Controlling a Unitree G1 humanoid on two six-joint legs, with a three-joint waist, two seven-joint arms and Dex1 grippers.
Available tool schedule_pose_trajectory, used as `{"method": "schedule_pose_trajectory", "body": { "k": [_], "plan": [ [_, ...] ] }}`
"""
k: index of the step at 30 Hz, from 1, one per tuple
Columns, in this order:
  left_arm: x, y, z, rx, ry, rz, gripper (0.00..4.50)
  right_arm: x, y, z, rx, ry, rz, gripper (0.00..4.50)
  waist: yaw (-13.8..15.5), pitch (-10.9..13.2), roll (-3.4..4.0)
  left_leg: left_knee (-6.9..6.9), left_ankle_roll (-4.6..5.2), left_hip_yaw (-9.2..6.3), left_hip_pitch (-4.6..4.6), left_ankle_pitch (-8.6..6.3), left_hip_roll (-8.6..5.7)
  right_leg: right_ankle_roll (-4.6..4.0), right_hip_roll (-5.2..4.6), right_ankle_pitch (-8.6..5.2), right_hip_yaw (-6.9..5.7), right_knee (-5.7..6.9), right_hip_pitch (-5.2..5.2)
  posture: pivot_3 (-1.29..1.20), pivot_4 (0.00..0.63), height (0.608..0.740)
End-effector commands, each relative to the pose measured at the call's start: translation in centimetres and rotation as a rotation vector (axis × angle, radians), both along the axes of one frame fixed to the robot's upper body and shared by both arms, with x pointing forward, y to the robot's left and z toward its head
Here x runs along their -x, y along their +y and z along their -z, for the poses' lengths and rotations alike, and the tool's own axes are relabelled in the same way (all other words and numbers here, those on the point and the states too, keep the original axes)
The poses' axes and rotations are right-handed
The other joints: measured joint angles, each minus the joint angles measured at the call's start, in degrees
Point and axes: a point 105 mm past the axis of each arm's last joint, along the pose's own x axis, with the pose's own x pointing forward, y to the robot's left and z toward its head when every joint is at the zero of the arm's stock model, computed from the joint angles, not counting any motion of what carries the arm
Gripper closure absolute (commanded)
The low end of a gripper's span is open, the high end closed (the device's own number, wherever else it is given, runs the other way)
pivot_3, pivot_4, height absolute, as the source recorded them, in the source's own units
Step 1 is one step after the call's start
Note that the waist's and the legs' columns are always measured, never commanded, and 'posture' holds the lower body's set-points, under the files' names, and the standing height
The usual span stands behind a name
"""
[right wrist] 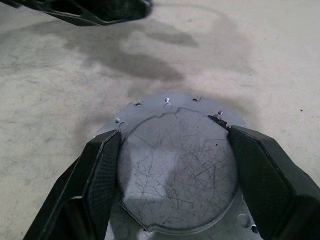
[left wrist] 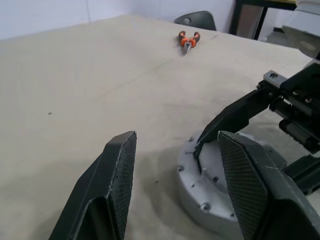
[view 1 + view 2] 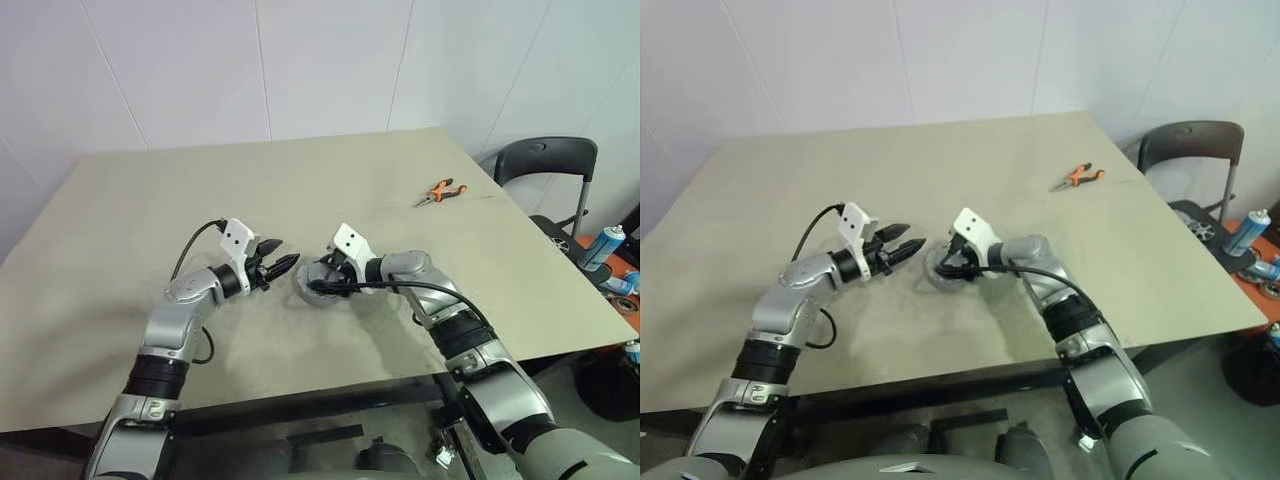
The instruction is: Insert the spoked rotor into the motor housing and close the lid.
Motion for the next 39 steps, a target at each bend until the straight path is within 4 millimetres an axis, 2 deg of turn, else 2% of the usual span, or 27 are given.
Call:
{"method": "schedule_pose_trajectory", "body": {
  "k": [1,10,15,18,28,32,39],
  "plan": [
    [-0.3,-1.2,-1.4,0.0,-0.055,0.038,1.75,2.6,-1.8,5.3,0.132,0.185,0.013,1.28,0.0,0.0,-0.01,0.0,0.0,0.0,-0.01,0.0,-0.01,-0.05,-0.01,-0.03,0.0,0.0,0.0,0.0,0.0,0.74],
    [-0.5,-1.4,-1.4,-0.001,-0.056,0.033,1.75,4.0,-1.5,4.2,0.096,0.228,-0.081,1.28,0.2,0.0,-0.03,0.02,0.05,-0.29,-0.21,-0.19,-0.14,0.1,-0.07,0.06,0.04,-0.01,-0.06,0.0,0.0,0.74],
    [0.5,-2.2,-0.9,0.02,-0.016,0.073,1.75,3.5,-1.6,4.4,0.115,0.212,-0.05,1.28,-0.1,0.0,-0.05,0.1,0.23,-0.33,-0.22,-0.5,-0.18,0.13,-0.06,0.08,0.04,-0.01,0.04,0.0,0.0,0.74],
    [1.1,-2.7,-0.9,0.03,-0.007,0.103,1.75,4.4,-1.3,4.2,0.087,0.249,-0.089,1.28,-0.1,-0.1,-0.05,0.19,0.29,-0.31,-0.22,-0.58,-0.18,0.13,-0.06,0.08,0.04,-0.01,0.08,0.0,0.0,0.74],
    [0.6,-2.7,-0.5,0.018,-0.005,0.073,1.75,6.9,-1.1,3.3,0.056,0.335,-0.2,1.28,-0.1,-0.1,-0.09,0.98,0.58,-0.35,-0.26,-1.14,-0.19,0.12,-0.06,0.07,0.05,0.0,0.19,0.0,0.0,0.74],
    [0.6,-2.7,-0.4,0.021,0.0,0.067,1.75,6.6,-1.3,3.4,0.068,0.325,-0.192,1.28,-0.1,-0.1,-0.12,0.98,0.56,-0.3,-0.26,-1.23,-0.21,0.12,-0.06,0.07,0.08,0.0,0.18,0.0,0.0,0.74],
    [0.8,-2.7,-0.3,0.028,0.004,0.063,1.75,4.8,-1.7,4.0,0.1,0.251,-0.105,1.28,-0.2,-0.2,-0.19,1.06,0.52,-0.29,-0.24,-1.24,-0.2,0.12,-0.04,0.07,0.08,0.02,0.23,0.0,0.0,0.74]
  ]
}}
